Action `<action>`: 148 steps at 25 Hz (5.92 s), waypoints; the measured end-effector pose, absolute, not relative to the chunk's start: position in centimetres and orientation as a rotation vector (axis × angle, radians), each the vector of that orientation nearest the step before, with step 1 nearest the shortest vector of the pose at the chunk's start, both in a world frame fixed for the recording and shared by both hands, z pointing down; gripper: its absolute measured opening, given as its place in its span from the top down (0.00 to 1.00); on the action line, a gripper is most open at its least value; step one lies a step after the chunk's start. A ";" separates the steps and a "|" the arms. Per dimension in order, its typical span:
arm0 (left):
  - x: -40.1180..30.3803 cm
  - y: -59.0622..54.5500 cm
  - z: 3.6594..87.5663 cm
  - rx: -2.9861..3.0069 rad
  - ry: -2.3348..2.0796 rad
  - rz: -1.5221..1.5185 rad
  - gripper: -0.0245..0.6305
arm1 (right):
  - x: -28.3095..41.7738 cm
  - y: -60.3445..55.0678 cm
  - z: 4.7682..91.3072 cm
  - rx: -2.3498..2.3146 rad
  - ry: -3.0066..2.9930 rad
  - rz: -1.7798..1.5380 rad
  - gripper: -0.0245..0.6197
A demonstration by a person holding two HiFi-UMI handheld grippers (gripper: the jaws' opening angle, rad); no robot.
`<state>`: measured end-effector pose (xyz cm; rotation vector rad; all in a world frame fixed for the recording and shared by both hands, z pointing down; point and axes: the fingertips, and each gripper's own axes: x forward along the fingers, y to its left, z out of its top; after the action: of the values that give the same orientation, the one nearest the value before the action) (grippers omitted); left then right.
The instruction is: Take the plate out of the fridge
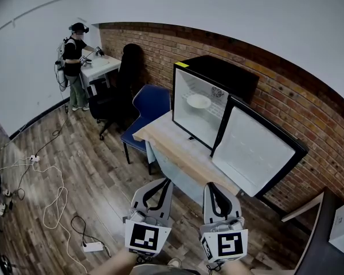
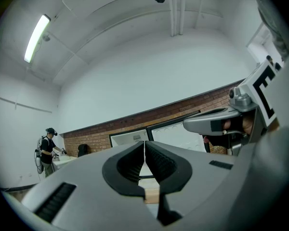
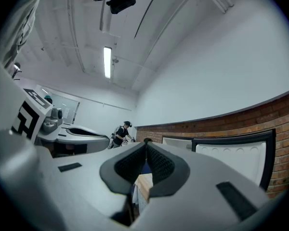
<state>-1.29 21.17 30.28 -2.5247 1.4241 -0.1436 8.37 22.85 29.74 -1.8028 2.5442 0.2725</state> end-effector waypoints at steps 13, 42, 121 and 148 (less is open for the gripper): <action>-0.3 20.3 30.7 -2.508 1.456 -0.140 0.93 | 9.4 21.5 30.9 -1.767 2.552 0.268 0.91; -3.5 -2.5 33.4 -2.610 1.406 -0.136 0.93 | 7.7 -0.7 33.3 -1.934 2.519 0.250 0.91; 7.9 -34.7 45.3 -4.217 1.008 0.710 0.72 | 15.5 -26.2 36.4 -2.253 2.418 0.050 0.91; 12.2 -35.1 48.1 -4.487 1.033 0.748 0.87 | 16.5 -27.7 38.5 -2.261 2.419 -0.049 0.91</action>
<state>12.21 -35.14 48.07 -4.4866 1.0333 0.7480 16.52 -27.69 38.49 -2.2606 2.4189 -0.0491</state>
